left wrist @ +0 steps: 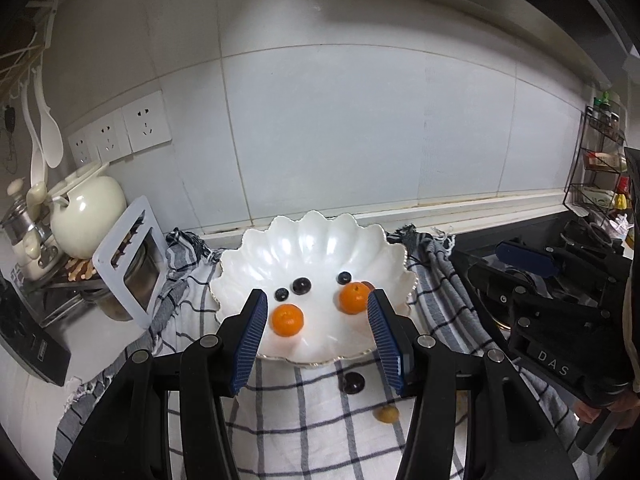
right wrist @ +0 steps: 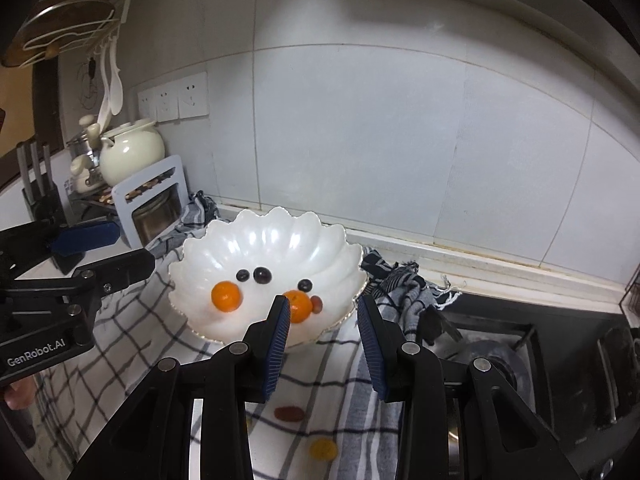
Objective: Organize fruits
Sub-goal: 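Withdraw both open tools from the bowl back over the cloth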
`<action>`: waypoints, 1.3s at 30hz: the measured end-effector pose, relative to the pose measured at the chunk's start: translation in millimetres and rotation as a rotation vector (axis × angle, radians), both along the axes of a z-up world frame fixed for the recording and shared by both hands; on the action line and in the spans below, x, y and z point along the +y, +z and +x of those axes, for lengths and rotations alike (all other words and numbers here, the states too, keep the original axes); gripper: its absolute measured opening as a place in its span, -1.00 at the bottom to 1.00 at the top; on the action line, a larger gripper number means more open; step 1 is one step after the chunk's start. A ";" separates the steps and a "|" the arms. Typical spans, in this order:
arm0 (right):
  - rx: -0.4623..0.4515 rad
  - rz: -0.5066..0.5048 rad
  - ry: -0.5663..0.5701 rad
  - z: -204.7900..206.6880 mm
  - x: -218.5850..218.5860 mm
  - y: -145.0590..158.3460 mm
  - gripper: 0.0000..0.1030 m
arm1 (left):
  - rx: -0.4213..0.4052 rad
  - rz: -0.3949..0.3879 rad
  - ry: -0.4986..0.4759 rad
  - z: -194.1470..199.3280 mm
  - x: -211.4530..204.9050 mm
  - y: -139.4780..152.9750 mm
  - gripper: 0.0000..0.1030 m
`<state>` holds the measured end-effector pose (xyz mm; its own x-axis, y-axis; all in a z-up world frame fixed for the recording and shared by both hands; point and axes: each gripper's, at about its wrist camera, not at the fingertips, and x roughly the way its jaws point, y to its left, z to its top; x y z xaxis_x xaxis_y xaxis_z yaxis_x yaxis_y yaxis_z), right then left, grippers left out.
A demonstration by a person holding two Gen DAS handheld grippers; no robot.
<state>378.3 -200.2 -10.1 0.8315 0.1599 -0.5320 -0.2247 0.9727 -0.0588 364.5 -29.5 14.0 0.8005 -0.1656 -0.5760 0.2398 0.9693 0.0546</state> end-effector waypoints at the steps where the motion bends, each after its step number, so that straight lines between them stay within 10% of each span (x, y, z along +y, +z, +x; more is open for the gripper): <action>1: -0.003 -0.001 0.002 -2.9 -0.6 0.0 -0.29 | 0.001 -0.004 -0.004 -3.3 0.5 -0.6 0.00; 39: 0.117 -0.048 -0.020 -49.3 -19.6 -72.4 -0.29 | 0.101 -0.009 -0.059 -47.2 -18.2 -76.4 0.00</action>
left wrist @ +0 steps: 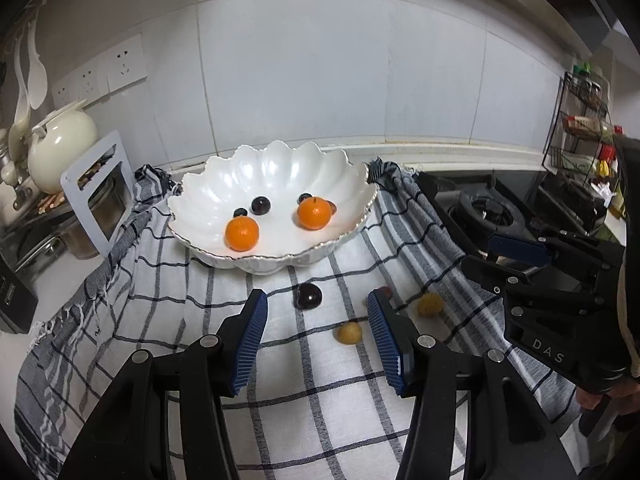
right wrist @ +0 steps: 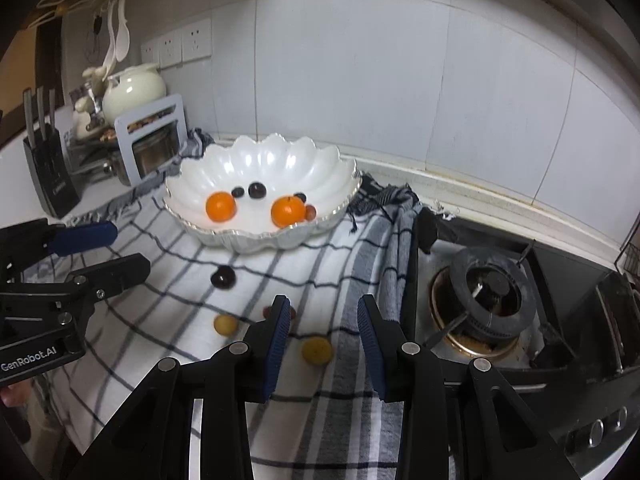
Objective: Organize fruits
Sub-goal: 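Withdraw both open tools from the bowl back over the cloth, then close the left tool on a yellow round fruit while the right tool grasps another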
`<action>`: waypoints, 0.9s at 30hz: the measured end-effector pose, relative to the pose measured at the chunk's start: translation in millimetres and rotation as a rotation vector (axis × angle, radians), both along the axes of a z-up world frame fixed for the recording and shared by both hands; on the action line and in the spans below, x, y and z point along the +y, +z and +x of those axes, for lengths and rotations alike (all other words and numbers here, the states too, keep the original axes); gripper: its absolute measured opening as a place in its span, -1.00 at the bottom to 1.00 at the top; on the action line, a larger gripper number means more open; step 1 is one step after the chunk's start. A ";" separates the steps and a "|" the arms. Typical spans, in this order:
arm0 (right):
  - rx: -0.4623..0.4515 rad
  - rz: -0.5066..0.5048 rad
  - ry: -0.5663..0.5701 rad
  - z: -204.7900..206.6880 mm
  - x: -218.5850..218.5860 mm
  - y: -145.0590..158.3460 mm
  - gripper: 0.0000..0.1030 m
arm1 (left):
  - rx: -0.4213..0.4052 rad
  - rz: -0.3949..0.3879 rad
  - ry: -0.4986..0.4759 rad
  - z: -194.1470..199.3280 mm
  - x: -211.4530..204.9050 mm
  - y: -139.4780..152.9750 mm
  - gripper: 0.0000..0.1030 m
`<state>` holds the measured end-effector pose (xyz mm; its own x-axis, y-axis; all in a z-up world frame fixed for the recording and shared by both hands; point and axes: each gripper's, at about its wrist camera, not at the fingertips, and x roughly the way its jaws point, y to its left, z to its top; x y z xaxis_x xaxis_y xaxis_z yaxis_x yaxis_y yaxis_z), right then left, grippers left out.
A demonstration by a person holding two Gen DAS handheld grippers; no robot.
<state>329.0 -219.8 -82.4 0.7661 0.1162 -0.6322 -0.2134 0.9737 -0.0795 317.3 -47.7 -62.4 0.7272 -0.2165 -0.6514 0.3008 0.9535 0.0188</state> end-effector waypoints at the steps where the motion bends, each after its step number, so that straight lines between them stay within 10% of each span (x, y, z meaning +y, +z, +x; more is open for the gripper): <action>1: 0.002 -0.005 0.002 -0.6 -0.4 -2.6 -0.29 | 0.000 0.003 -0.007 0.0 -1.5 -3.1 0.00; 27: 0.065 -0.195 0.089 12.0 26.3 -62.9 -0.29 | 0.063 0.046 -0.094 20.3 -17.9 -74.5 -0.09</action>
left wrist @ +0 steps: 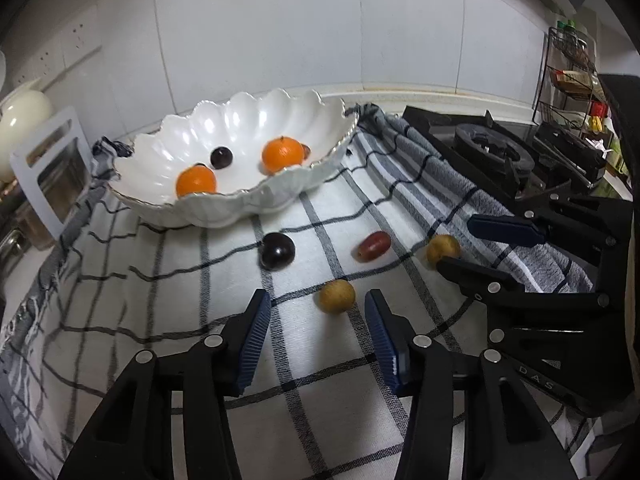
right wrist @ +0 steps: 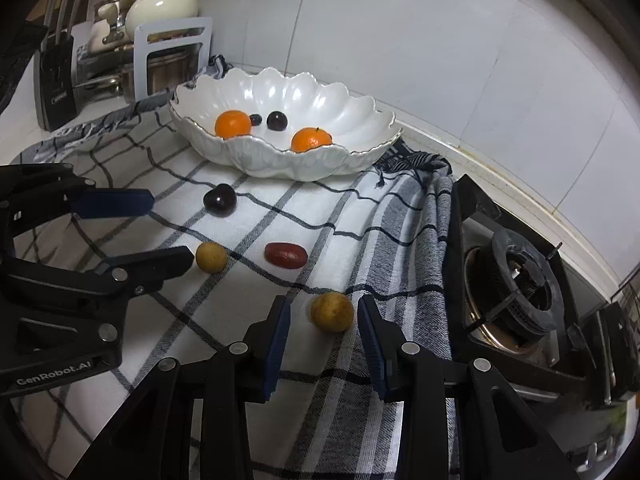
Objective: Organize fruits
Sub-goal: 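Close the left tool on a yellow round fruit while the right tool grasps another, then lift both yellow fruits and carry them over the white bowl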
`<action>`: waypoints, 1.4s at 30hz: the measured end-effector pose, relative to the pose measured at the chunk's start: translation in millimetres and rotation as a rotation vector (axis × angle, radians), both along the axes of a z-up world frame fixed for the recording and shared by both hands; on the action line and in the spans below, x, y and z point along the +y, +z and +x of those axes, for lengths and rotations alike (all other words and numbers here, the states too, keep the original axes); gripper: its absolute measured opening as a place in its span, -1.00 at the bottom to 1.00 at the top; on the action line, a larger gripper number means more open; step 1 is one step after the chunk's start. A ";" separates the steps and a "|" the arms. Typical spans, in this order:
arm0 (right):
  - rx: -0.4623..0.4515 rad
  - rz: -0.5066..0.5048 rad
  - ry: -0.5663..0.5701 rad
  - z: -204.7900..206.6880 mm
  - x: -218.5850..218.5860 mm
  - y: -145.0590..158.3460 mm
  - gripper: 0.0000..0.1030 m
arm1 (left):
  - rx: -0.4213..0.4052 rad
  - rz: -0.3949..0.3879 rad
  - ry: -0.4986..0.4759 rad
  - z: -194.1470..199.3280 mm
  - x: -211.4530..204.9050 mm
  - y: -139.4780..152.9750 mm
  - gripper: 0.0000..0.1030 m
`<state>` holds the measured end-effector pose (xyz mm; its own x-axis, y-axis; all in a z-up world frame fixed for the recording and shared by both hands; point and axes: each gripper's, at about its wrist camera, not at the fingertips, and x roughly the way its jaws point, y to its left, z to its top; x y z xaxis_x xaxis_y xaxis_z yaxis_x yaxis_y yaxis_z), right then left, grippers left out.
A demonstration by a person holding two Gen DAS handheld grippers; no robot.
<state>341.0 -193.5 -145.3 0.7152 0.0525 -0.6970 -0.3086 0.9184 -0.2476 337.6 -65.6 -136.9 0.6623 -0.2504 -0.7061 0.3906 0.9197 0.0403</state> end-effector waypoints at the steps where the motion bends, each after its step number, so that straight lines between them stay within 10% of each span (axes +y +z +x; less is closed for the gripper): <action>1: 0.002 0.000 0.002 1.4 0.0 -0.7 -0.29 | 0.002 0.000 -0.006 0.5 -0.5 -1.5 -0.09; 42: 0.019 0.018 -0.027 12.4 -3.6 -13.6 -0.45 | 0.075 -0.027 -0.010 15.3 -8.5 -14.8 -0.53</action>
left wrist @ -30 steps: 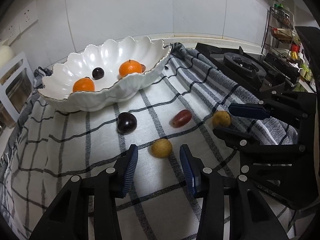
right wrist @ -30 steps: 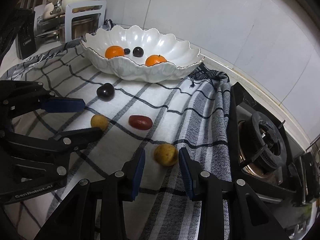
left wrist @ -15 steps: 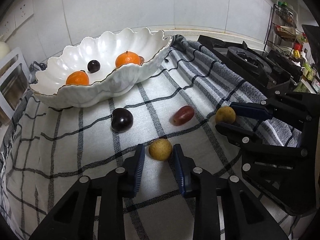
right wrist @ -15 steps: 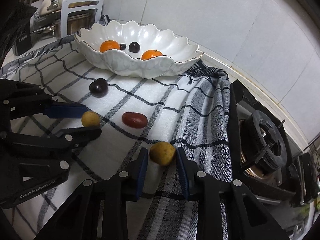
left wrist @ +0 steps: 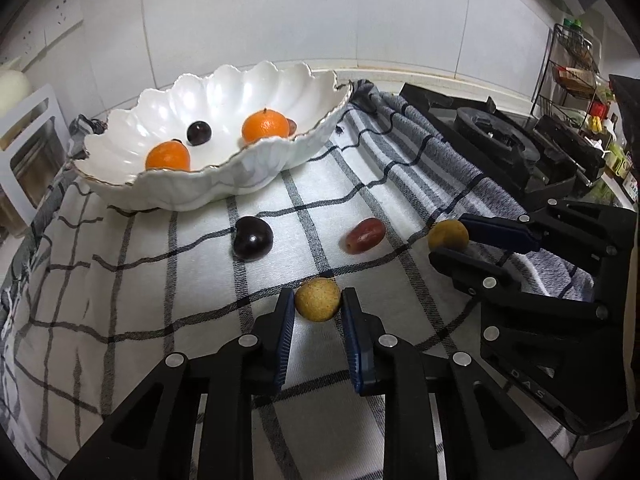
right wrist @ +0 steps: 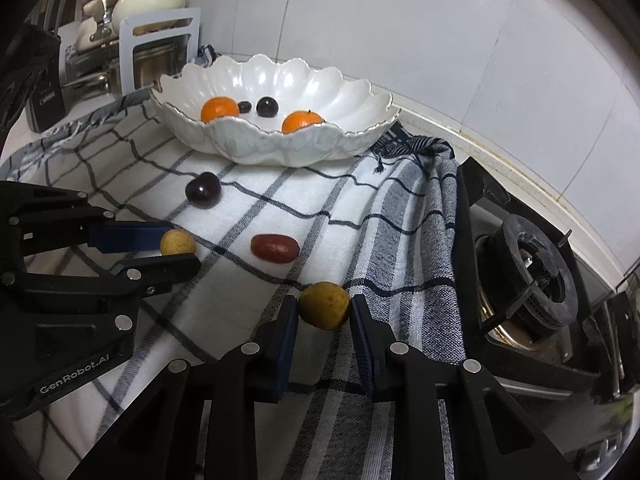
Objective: Organize fruits
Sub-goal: 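Lift both yellow fruits and carry them over the white bowl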
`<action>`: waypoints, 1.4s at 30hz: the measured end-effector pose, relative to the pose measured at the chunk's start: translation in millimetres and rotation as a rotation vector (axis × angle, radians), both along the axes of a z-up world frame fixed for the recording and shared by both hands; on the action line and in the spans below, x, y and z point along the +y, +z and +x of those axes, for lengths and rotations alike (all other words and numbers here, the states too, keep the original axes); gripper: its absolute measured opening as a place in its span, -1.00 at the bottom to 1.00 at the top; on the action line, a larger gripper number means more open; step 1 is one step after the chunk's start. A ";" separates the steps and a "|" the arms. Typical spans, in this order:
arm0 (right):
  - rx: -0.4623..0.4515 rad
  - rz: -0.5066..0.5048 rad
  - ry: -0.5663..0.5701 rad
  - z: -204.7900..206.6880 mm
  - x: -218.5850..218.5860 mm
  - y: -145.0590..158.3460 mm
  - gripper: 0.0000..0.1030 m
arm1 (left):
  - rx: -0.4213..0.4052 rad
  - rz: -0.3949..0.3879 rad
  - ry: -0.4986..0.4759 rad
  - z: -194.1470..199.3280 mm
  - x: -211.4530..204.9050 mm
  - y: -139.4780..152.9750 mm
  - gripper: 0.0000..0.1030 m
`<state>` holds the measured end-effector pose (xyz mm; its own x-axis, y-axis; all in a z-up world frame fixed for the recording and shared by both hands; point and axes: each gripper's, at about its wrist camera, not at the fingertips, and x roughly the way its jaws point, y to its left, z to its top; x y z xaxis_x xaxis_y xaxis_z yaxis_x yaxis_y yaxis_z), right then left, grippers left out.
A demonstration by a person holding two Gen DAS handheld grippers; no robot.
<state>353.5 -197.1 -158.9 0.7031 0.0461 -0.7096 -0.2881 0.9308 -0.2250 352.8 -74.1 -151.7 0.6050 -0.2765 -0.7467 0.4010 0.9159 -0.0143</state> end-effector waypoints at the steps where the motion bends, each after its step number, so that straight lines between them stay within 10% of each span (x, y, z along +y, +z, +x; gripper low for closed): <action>1: -0.005 0.002 -0.002 -1.3 0.2 1.5 -0.45 | -0.005 -0.001 0.003 -2.2 1.1 2.2 -0.53; 42: -0.274 0.176 -0.030 -19.4 25.8 111.6 -0.45 | -0.288 -0.061 0.169 -28.0 62.6 120.7 -0.53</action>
<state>334.0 -171.3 -47.3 0.8697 0.1276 -0.4768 -0.2110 0.9694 -0.1255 324.8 -11.5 -31.0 0.8296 -0.1933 -0.5238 0.2395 0.9707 0.0212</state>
